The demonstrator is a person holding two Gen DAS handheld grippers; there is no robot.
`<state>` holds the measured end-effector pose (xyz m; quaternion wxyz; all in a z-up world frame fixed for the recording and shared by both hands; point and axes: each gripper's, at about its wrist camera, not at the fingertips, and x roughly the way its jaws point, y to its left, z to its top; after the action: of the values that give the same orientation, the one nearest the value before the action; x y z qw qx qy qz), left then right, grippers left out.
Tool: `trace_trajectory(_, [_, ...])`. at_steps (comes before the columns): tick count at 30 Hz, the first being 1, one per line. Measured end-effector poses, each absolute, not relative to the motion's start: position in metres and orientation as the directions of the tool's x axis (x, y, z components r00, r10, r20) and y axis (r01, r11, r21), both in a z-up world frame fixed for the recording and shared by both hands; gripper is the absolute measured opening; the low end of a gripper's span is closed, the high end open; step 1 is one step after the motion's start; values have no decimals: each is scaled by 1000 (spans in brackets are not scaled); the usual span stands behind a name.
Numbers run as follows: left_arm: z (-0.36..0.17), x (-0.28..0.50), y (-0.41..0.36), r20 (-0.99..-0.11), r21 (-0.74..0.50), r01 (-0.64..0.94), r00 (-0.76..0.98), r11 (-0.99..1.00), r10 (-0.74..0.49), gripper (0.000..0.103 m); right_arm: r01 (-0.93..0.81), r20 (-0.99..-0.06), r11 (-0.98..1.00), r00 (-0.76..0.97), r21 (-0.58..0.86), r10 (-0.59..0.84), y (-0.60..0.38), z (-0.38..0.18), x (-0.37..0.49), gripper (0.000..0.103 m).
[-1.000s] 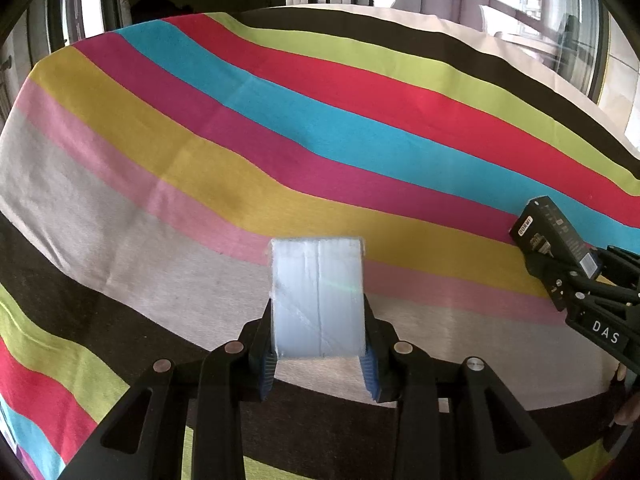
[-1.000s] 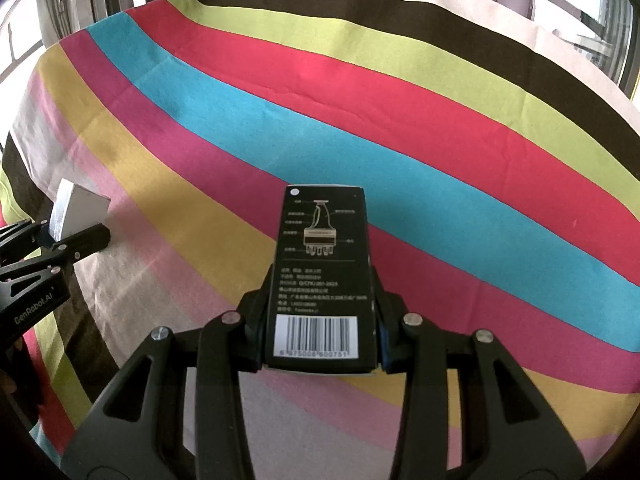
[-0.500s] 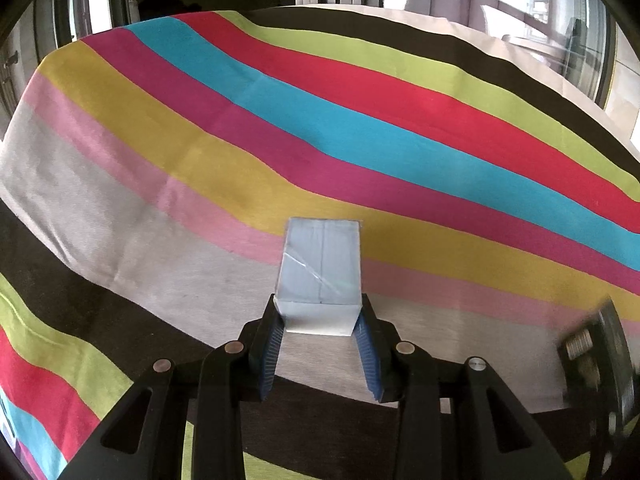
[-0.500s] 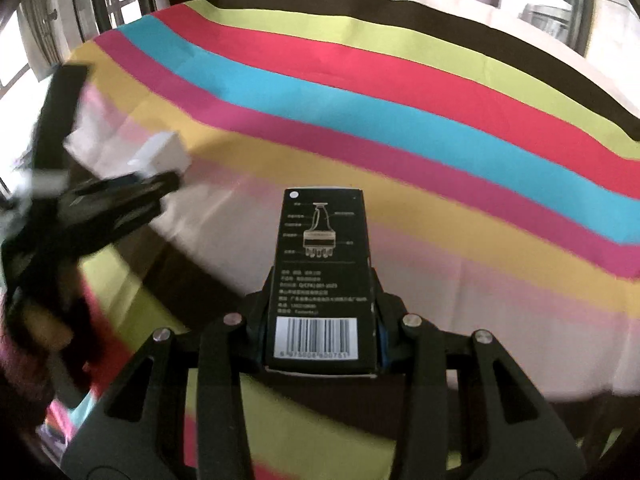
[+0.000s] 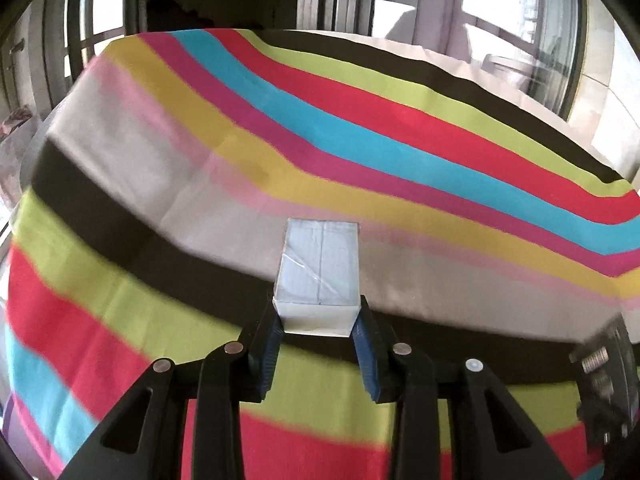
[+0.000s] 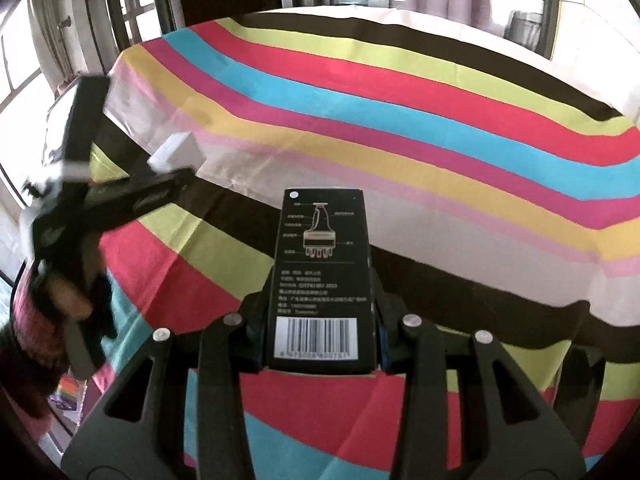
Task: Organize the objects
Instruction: 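Lift the white cube and black box and carry them over the bin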
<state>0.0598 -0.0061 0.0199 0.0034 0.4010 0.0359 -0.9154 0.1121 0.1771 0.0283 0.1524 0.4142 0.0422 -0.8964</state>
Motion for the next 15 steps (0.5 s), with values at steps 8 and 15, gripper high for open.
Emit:
trace_trajectory(8, [34, 129, -20, -710, -55, 24, -704, -998, 22, 36, 342, -746, -938, -609, 62, -271, 166, 26, 136, 43])
trace_trajectory(15, [44, 167, -27, -688, -58, 15, -725, -998, 29, 36, 347, -744, -936, -610, 60, -274, 165, 26, 151, 43])
